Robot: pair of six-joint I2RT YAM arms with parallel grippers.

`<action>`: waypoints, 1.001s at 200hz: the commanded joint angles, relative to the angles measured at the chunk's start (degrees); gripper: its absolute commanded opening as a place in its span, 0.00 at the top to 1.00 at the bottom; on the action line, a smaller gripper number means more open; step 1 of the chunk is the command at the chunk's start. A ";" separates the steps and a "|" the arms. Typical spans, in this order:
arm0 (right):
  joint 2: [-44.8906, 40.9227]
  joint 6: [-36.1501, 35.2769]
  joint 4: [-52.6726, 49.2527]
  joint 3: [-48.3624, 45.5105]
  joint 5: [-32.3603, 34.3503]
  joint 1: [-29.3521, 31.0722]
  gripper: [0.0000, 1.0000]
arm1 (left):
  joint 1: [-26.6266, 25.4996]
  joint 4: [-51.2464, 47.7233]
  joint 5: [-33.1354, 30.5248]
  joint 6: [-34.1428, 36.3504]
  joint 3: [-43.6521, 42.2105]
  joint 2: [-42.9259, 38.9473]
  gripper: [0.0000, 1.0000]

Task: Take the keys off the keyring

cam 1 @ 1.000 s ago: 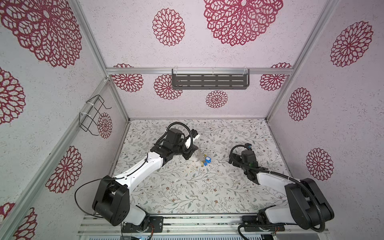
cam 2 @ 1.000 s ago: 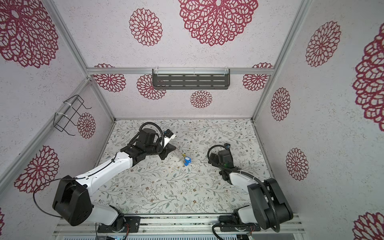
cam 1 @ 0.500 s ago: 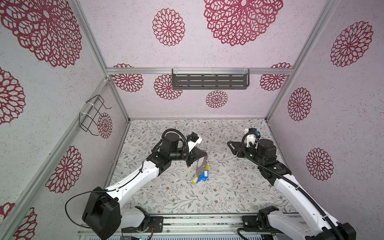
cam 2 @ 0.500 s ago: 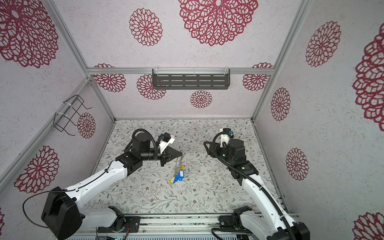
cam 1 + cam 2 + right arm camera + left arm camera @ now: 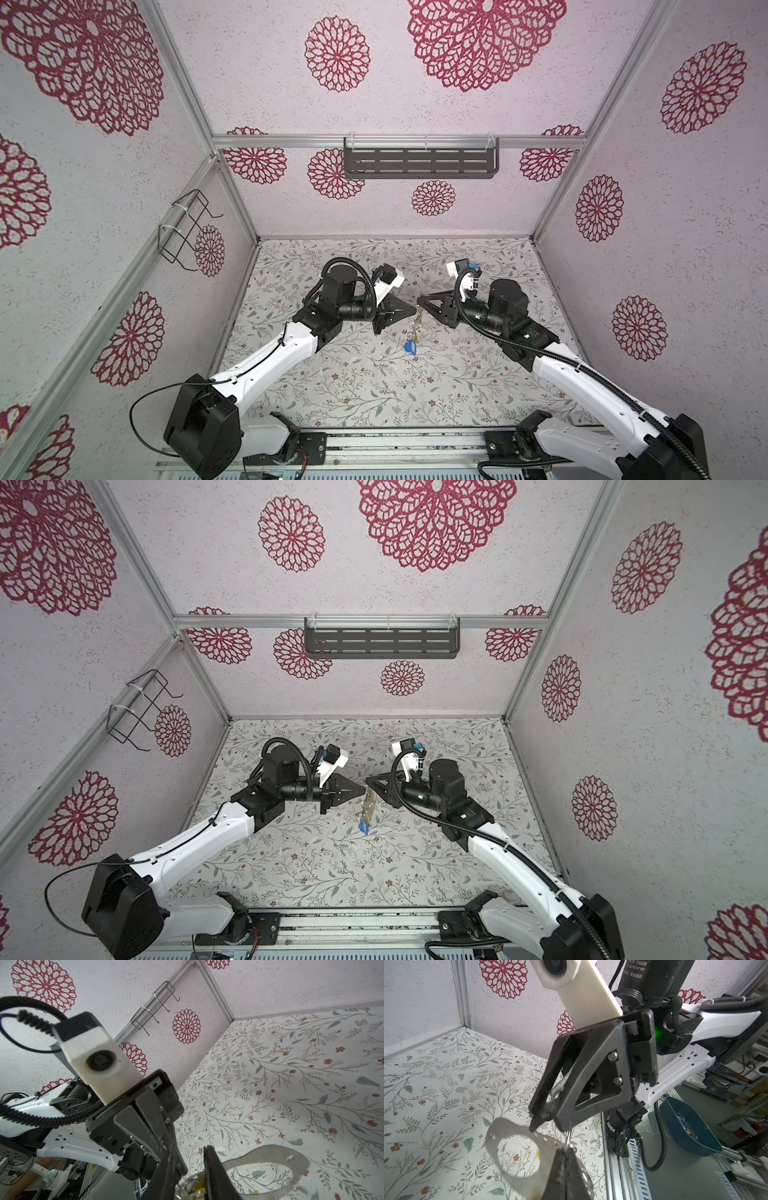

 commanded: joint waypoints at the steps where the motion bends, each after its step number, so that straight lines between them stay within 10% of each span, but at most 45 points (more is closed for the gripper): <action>1: -0.82 -2.99 1.13 1.47 -0.73 0.94 0.74 | -0.25 5.43 2.33 -1.48 -0.05 -1.43 1.00; 67: -0.19 -2.27 3.08 0.93 -1.81 1.20 0.83 | -0.25 5.32 2.53 -1.60 0.12 -1.68 1.00; 163: -6.44 -1.26 1.66 -1.40 -2.54 1.02 0.57 | -0.18 3.94 2.10 -1.57 -0.07 -2.84 1.00; 200: -4.90 0.61 4.26 -2.48 -5.15 1.20 0.72 | -0.25 3.94 2.00 -1.74 0.12 -3.01 1.00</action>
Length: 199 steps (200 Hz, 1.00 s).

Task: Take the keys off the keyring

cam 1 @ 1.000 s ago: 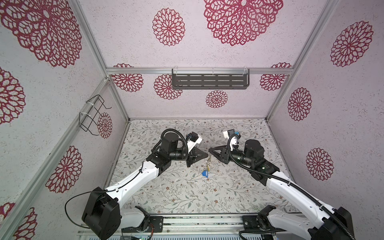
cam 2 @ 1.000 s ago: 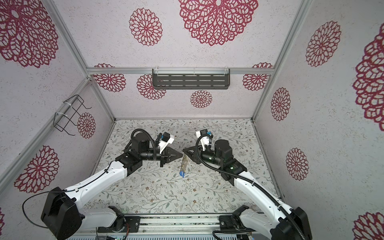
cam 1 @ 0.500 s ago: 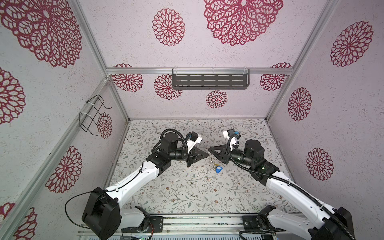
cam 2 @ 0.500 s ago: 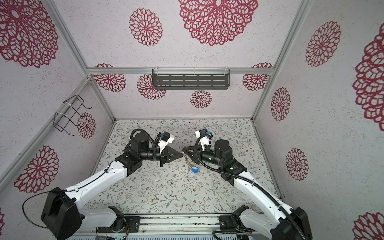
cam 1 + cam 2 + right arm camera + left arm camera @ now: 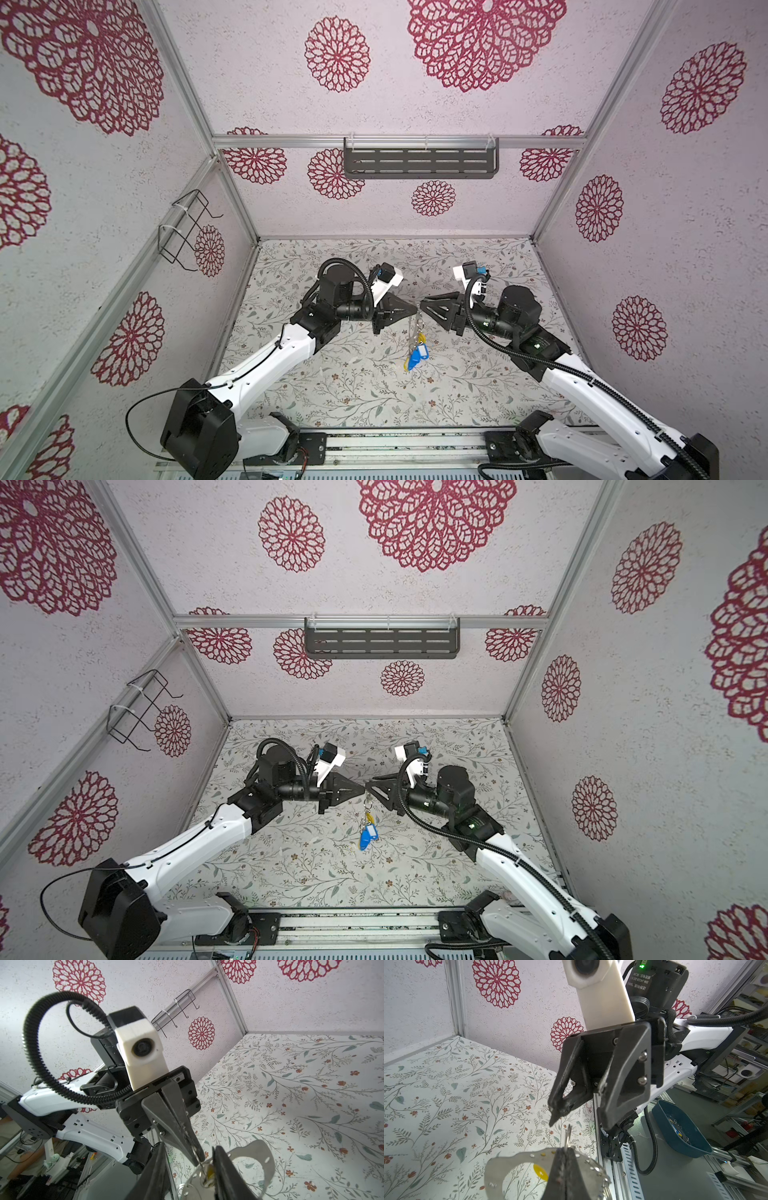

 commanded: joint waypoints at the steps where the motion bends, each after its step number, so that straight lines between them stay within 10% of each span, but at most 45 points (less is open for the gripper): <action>1: 0.39 1.24 3.19 -0.74 -2.81 0.52 0.73 | -0.14 2.32 0.67 0.07 0.12 -1.66 1.00; 144: 2.68 0.63 5.37 -1.05 -0.98 1.86 1.00 | 0.05 -1.36 -4.64 0.77 1.42 -1.27 1.00; 199: 0.36 3.16 11.62 -5.07 6.33 1.86 1.00 | 6.88 4.63 -26.58 -21.89 -3.14 -3.84 0.37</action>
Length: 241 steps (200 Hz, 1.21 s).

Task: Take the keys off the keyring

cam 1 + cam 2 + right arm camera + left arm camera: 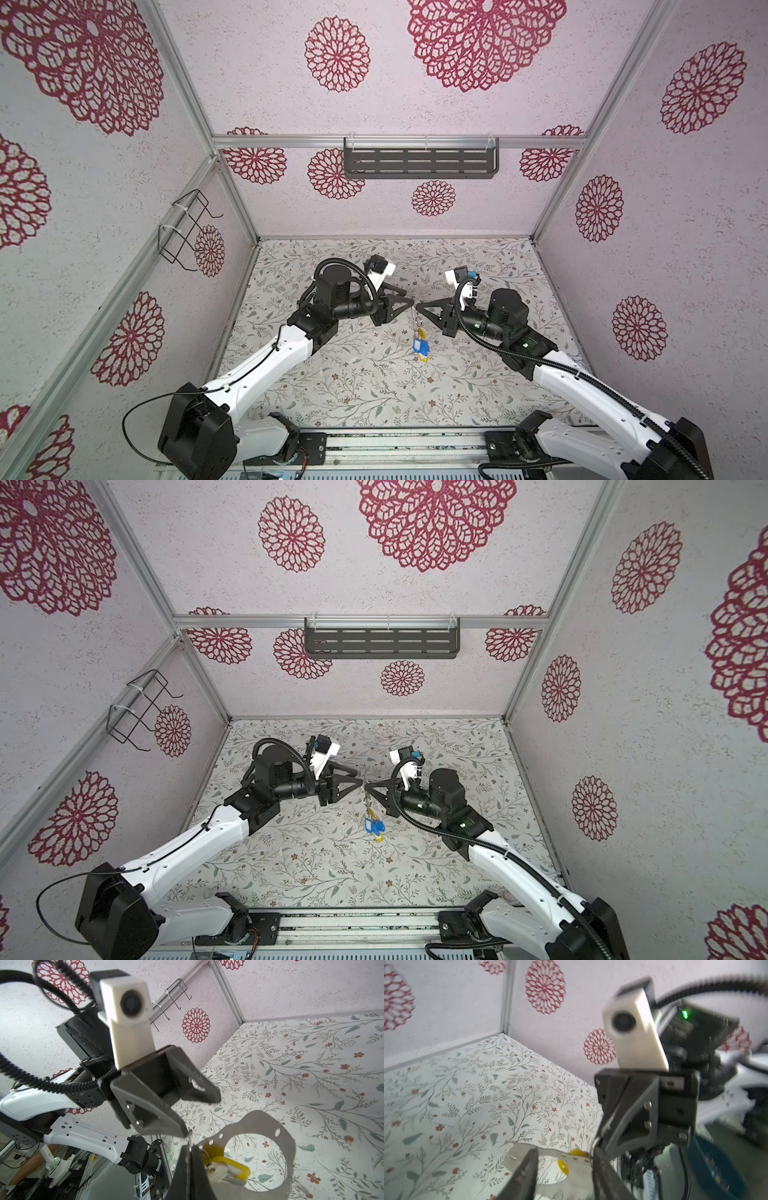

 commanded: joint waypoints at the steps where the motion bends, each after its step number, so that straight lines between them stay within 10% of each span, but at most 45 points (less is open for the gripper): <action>1: -2.36 2.17 7.22 -1.09 3.35 0.44 1.00 | 4.35 3.57 -11.73 -11.86 -1.82 -2.25 0.35; 16: -2.93 3.68 11.25 -2.82 4.45 0.28 1.00 | 6.49 1.22 -18.36 -15.21 -1.97 -3.81 0.07; 30: -2.75 5.28 15.22 -3.85 4.18 0.05 1.00 | 8.40 -3.40 -22.17 -17.06 -1.17 -4.82 0.00; 91: 2.75 20.69 43.26 -9.22 2.34 -3.29 1.00 | 9.91 13.17 -21.99 -25.15 -13.42 -10.77 0.00; 148: 17.14 35.35 69.61 -7.10 1.70 -3.91 1.00 | 5.63 27.01 -13.97 -33.65 -14.13 -6.44 0.60; 241: 18.74 32.92 65.64 -5.38 1.66 -2.19 1.00 | -1.39 46.49 -10.85 -42.00 -12.54 2.36 0.68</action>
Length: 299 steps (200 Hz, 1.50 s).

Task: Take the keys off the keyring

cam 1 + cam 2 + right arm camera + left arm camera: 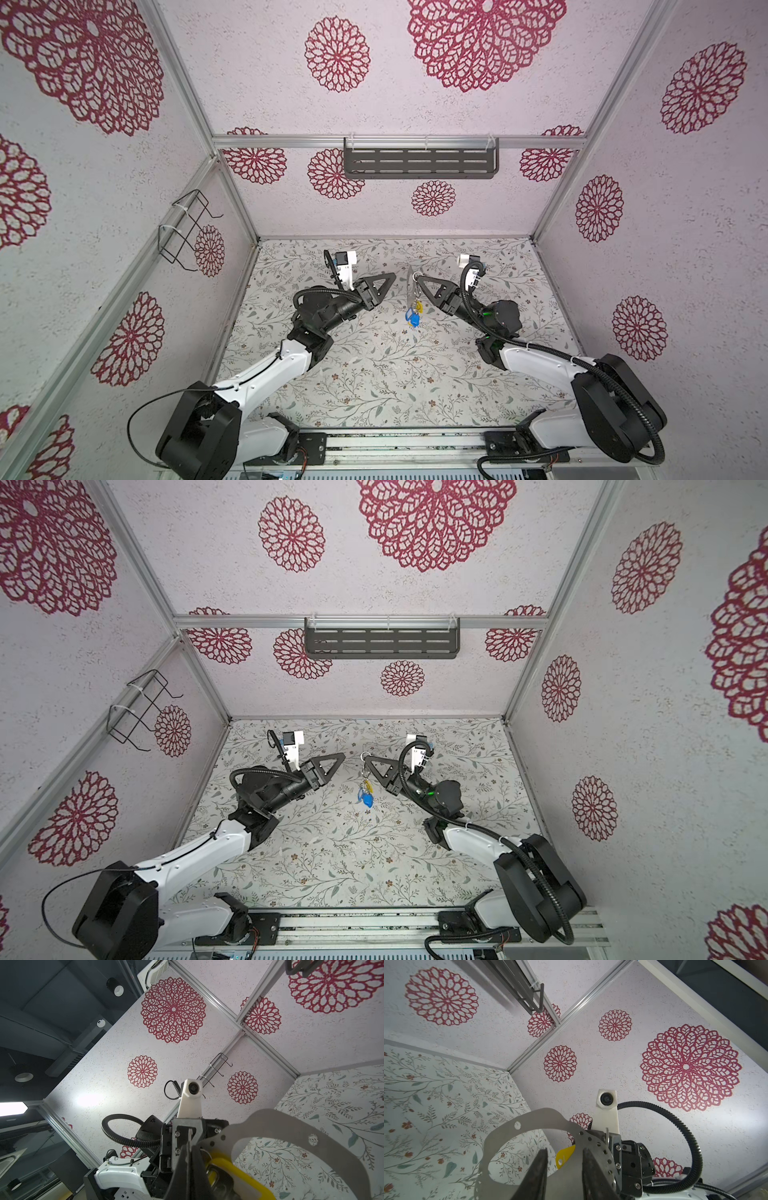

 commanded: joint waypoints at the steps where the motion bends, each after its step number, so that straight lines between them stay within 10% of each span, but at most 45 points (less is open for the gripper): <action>1: -1.32 -0.88 3.86 1.15 -0.68 0.38 1.00 | -1.34 8.20 0.58 -2.77 1.27 1.59 0.68; 163: -3.35 -4.54 -1.48 0.96 -1.28 0.56 1.00 | -5.61 10.94 -0.50 -2.10 3.72 6.62 0.77; 264: -6.36 -9.46 -11.65 0.70 0.04 0.52 1.00 | -6.00 3.50 0.26 2.33 5.48 5.61 1.00; 299: -14.73 -18.30 -31.07 1.45 -0.04 -2.12 0.70 | -5.60 -21.83 2.75 17.17 12.92 0.79 1.00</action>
